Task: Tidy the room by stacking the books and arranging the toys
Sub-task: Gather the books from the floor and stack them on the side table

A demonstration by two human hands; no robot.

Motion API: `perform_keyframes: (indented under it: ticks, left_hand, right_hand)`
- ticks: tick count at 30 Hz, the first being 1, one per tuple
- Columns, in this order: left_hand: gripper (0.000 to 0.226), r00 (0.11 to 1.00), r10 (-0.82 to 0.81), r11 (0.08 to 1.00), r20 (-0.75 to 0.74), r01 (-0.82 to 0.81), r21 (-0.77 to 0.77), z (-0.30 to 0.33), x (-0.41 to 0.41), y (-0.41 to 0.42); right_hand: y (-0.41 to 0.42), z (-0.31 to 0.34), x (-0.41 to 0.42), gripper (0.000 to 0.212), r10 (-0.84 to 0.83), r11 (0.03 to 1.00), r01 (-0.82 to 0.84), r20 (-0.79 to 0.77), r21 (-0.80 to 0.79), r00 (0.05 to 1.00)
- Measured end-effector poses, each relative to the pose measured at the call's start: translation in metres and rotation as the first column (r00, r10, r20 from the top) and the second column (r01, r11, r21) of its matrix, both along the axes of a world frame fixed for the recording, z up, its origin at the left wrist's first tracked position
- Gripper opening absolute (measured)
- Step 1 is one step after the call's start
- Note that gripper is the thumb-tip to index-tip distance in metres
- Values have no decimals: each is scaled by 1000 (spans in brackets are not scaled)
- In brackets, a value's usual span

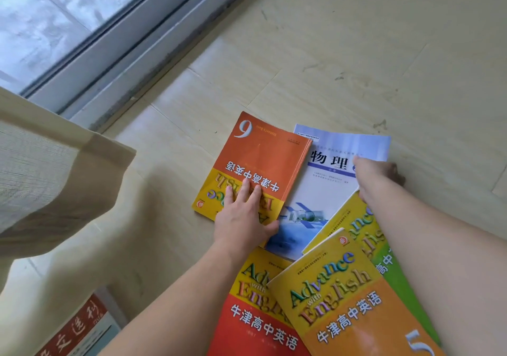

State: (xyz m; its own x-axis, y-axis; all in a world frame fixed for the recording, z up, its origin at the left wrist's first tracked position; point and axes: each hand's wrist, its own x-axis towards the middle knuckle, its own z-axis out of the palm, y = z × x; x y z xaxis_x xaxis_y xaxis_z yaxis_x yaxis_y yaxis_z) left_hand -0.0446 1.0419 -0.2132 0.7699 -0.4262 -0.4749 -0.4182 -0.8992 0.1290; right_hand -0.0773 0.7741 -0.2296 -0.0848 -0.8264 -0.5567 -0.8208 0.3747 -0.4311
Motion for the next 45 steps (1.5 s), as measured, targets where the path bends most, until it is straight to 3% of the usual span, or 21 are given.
perform_keyframes:
  ticks: [2, 6, 8, 11, 14, 17, 22, 25, 28, 32, 36, 39, 41, 43, 45]
  left_hand:
    - [97, 1000, 5, 1000, -2, -5, -1, 1, 1, 0]
    - [98, 1000, 1, 1000, 3, -1, 4, 2, 3, -1]
    - [98, 1000, 0, 1000, 2, 0, 9, 1, 4, -1]
    - [99, 1000, 0, 1000, 2, 0, 6, -2, 3, 0]
    - [99, 1000, 3, 1000, 0, -3, 4, -4, 4, 1]
    - [99, 1000, 23, 1000, 8, -23, 21, -6, 6, 5]
    - [98, 994, -21, 999, -105, 25, 36, 5, 22, 14]
    - [78, 938, 103, 986, -330, -139, -89, 24, 41, 31]
    - [69, 919, 208, 953, -335, -267, -140, 42, 50, 62]
    - [66, 896, 344, 903, -282, -398, -161, 52, 45, 122]
    - [61, 827, 535, 825, -173, -555, -103, 55, 29, 200]
    - [69, 676, 734, 673, -67, -737, -63, 50, -3, 254]
    - [82, 463, 879, 467, -111, -884, 10, 43, -30, 289]
    - [101, 116, 979, 136, -166, -984, 112, 35, -55, 322]
    - [126, -166, 967, -131, -193, -975, 182, 26, -73, 342]
  right_hand:
    - [6, 15, 5, 54, 37, 999, -38, 54, 25, 998]
    - [-1, 24, 2, 64, -32, 986, 4, 167, 166, 985]
    - [0, 26, -4, 38, 16, 979, -49, 167, 197, 986]
    - [9, 28, -16, 16, 121, 986, -140, 183, 95, 976]
    - [16, 36, -18, 23, 339, 939, -329, 114, -97, 934]
    - [20, 68, -10, 18, 583, 751, -541, -4, -379, 812]
    - [26, 139, 12, 24, 743, 354, -556, -136, -752, 656]
    - [55, 173, 31, 24, 815, 127, -416, -145, -900, 561]
    - [98, 206, 51, 16, 863, -33, -237, -147, -971, 483]
    - [163, 229, 75, 19, 923, -82, -165, -137, -983, 359]
    - [251, 220, 83, 21, 983, -59, -291, -106, -955, 147]
    - [302, 202, 81, 23, 995, -83, -419, -99, -904, 18]
    - [331, 188, 77, 24, 996, -86, -503, -80, -860, -34]
    - [359, 173, 75, 21, 995, -98, -578, -73, -810, -67]
    - [376, 161, 71, 20, 993, -116, -638, -83, -761, -82]
